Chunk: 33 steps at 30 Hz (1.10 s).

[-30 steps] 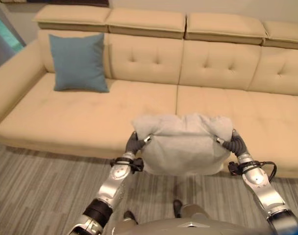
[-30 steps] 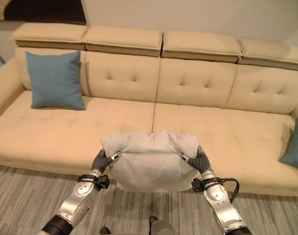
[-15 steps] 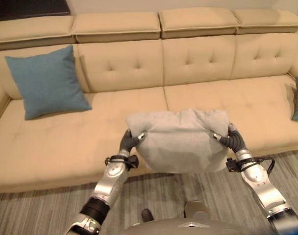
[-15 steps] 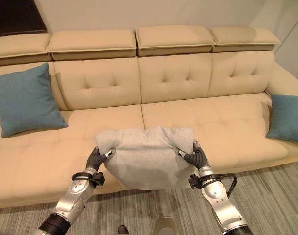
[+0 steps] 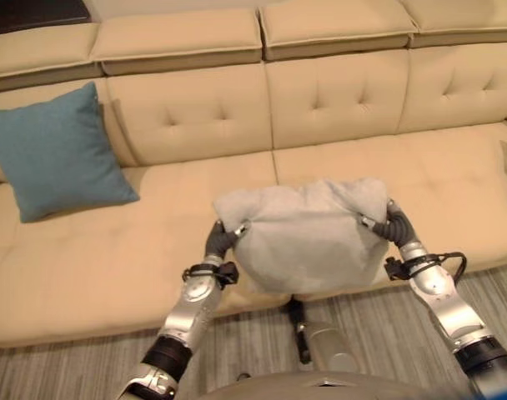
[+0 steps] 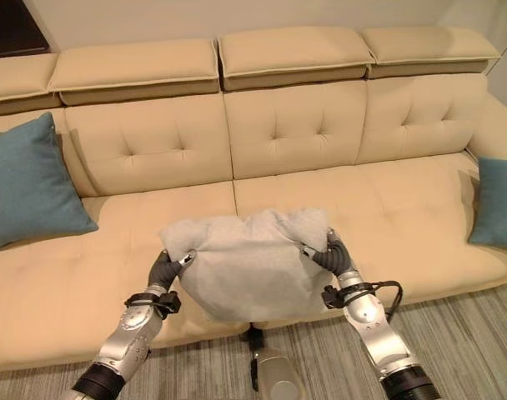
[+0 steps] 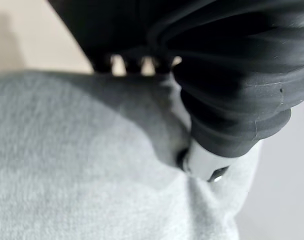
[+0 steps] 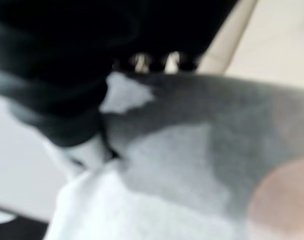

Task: Pick up all the scattered cushions and arrange them neatly on the sofa.

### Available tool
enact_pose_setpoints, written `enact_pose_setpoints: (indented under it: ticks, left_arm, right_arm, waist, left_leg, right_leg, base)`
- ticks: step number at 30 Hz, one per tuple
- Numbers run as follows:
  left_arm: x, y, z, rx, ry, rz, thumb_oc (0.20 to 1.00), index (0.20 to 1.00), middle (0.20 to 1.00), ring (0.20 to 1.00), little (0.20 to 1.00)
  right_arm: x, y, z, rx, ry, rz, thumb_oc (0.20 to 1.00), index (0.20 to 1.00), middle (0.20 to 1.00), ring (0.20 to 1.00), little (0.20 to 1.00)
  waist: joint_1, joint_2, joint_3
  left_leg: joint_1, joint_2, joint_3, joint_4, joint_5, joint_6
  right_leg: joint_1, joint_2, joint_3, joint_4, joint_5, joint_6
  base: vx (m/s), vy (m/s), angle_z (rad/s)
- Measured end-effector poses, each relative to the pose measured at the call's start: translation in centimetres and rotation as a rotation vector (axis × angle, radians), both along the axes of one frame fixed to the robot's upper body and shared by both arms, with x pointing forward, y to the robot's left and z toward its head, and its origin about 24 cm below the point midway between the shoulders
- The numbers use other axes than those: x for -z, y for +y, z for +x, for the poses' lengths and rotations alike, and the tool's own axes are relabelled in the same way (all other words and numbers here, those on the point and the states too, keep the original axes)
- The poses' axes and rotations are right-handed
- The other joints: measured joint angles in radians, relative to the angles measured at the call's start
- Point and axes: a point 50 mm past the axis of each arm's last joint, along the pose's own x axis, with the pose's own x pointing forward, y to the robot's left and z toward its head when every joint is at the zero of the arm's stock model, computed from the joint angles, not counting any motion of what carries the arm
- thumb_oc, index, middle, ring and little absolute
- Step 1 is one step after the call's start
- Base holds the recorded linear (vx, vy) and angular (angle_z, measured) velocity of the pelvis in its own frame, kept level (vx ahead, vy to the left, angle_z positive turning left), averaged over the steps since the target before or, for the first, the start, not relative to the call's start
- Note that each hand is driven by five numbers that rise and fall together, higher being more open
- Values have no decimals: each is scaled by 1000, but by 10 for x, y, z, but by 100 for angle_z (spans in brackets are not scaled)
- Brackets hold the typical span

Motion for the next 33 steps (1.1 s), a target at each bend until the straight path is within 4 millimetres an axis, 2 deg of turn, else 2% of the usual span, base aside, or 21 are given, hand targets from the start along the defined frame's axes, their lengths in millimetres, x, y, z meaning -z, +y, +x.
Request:
enact_pose_setpoints:
  ticks: [1,2,4,6,8,10,12,13,14,15,16,17,18,21,22,24,25,27,30,32,33]
  left_arm:
    - [3,-4,1,20,13,5,200,200,200,200,200]
    - [3,-7,3,25,13,-1,200,200,200,200,200]
    - [2,-7,3,23,14,-13,200,200,200,200,200]
    - [0,-7,5,22,6,-18,200,200,200,200,200]
    - [-2,-7,6,26,-2,-16,200,200,200,200,200]
    - [-6,-5,9,28,-17,-8,200,200,200,200,200]
    - [-5,-4,8,29,-15,-2,200,200,200,200,200]
    - [-4,-8,8,46,-12,-1,200,200,200,200,200]
    - [-4,-13,7,50,-12,-20,200,200,200,200,200]
    - [-5,-17,8,44,-16,-41,200,200,200,200,200]
    - [-7,-20,8,46,-24,-56,200,200,200,200,200]
    - [-8,-22,12,47,-28,-62,200,200,200,200,200]
    - [-9,-22,12,62,-26,-47,200,200,200,200,200]
    - [-15,-6,15,38,-55,-12,200,200,200,200,200]
    - [-16,-5,16,32,-59,-15,200,200,200,200,200]
    - [-18,2,17,13,-65,-9,200,200,200,200,200]
    - [-17,4,17,10,-64,-2,200,200,200,200,200]
    - [-17,5,17,10,-64,2,200,200,200,200,200]
    - [-18,10,18,-2,-69,12,200,200,200,200,200]
    - [-18,11,17,-4,-67,10,200,200,200,200,200]
    - [-17,10,17,-4,-66,9,200,200,200,200,200]
  right_arm:
    - [2,-4,-3,17,8,-1,200,200,200,200,200]
    - [0,-5,-3,19,2,-3,200,200,200,200,200]
    - [-2,-5,-2,21,-8,1,200,200,200,200,200]
    - [-4,-6,-2,24,-16,0,200,200,200,200,200]
    - [-4,-7,-3,28,-17,1,200,200,200,200,200]
    - [-5,-6,-3,29,-22,7,200,200,200,200,200]
    - [-5,-7,-3,28,-21,5,200,200,200,200,200]
    - [-4,-9,-6,39,-18,4,200,200,200,200,200]
    - [-5,-12,-6,47,-24,-4,200,200,200,200,200]
    - [-12,-14,-5,38,-41,-29,200,200,200,200,200]
    - [-19,-18,-6,25,-60,-60,200,200,200,200,200]
    - [-23,-21,-5,35,-75,-67,200,200,200,200,200]
    - [-21,-19,-4,60,-79,-38,200,200,200,200,200]
    - [-27,-9,4,13,-101,-37,200,200,200,200,200]
    - [-26,-6,4,6,-100,-33,200,200,200,200,200]
    - [-21,0,4,11,-92,6,200,200,200,200,200]
    - [-18,3,4,14,-87,25,200,200,200,200,200]
    - [-17,4,4,15,-85,33,200,200,200,200,200]
    - [-17,7,4,-7,-78,31,200,200,200,200,200]
    - [-16,7,4,-12,-76,30,200,200,200,200,200]
    - [-17,6,4,-13,-75,25,200,200,200,200,200]
  waist:
    - [-10,-26,5]
    - [-20,-38,9]
    - [-3,-42,11]
    - [-4,-48,13]
    - [1,-55,8]
    - [9,-70,12]
    - [10,-76,11]
    - [4,-79,10]
    - [-7,-45,27]
    - [-5,3,39]
    - [-33,21,27]
    - [-44,31,28]
    - [-42,21,27]
    - [-9,1,34]
    - [-2,0,34]
    - [9,-29,34]
    - [14,-44,31]
    - [23,-45,31]
    - [47,-44,28]
    - [59,-29,26]
    - [64,-17,25]
  left_leg:
    - [-72,21,-19,192,24,-55]
    - [-139,41,-15,353,48,-86]
    - [-251,102,-18,570,61,-88]
    - [-287,105,-10,494,57,-82]
    - [-264,100,16,273,60,-71]
    - [-235,88,-10,49,76,-59]
    - [-216,71,-21,-6,89,-58]
    - [-198,35,-17,-5,97,-48]
    - [-184,37,-45,-17,115,-21]
    - [-183,83,-73,-27,146,25]
    - [-197,115,-70,-17,165,29]
    - [-188,135,-74,-34,153,2]
    - [-182,102,-47,-59,147,3]
    - [-159,23,20,-88,141,14]
    - [-143,20,40,-100,142,22]
    - [-129,20,65,-116,121,19]
    - [-129,11,62,-115,119,22]
    - [-129,9,54,-114,117,34]
    - [-134,-12,29,-106,97,59]
    - [-134,-7,28,-107,100,56]
    - [-133,-7,26,-107,110,46]
  right_leg:
    - [47,-21,-24,-10,-25,-14]
    - [77,-26,-42,-30,-36,-28]
    - [119,0,-52,-51,-48,-53]
    - [148,7,-55,-67,-52,-49]
    - [160,20,-47,-99,-42,-34]
    - [177,53,-22,-115,-37,-36]
    - [188,64,-21,-113,-39,-31]
    - [196,65,-21,-99,-60,13]
    - [168,85,4,-28,-73,121]
    - [109,120,38,89,-101,101]
    - [68,82,66,131,-162,-11]
    - [72,82,67,133,-193,-74]
    - [72,71,104,106,-164,-47]
    - [75,68,165,23,-94,-25]
    - [75,78,166,23,-92,-24]
    - [72,75,170,38,-98,-8]
    - [73,62,169,38,-103,4]
    - [64,41,156,52,-135,47]
    - [52,-45,101,70,-137,105]
    - [63,-49,73,49,-130,97]
    - [81,-46,64,31,-115,73]
  base:
    - [191,-318,71]
    - [199,-255,62]
    - [164,-71,-3]
    - [203,90,-11]
    - [137,135,-14]
    - [128,169,-42]
    - [97,175,-39]
    - [80,185,-32]
    - [77,192,-37]
    - [49,120,-7]
    - [43,172,15]
    - [11,170,20]
    - [8,218,-17]
    - [7,121,-79]
    - [22,46,-20]
    - [26,-13,-4]
    - [19,-54,8]
    - [22,-74,15]
    - [60,-59,15]
    - [75,-52,16]
    - [98,-64,9]
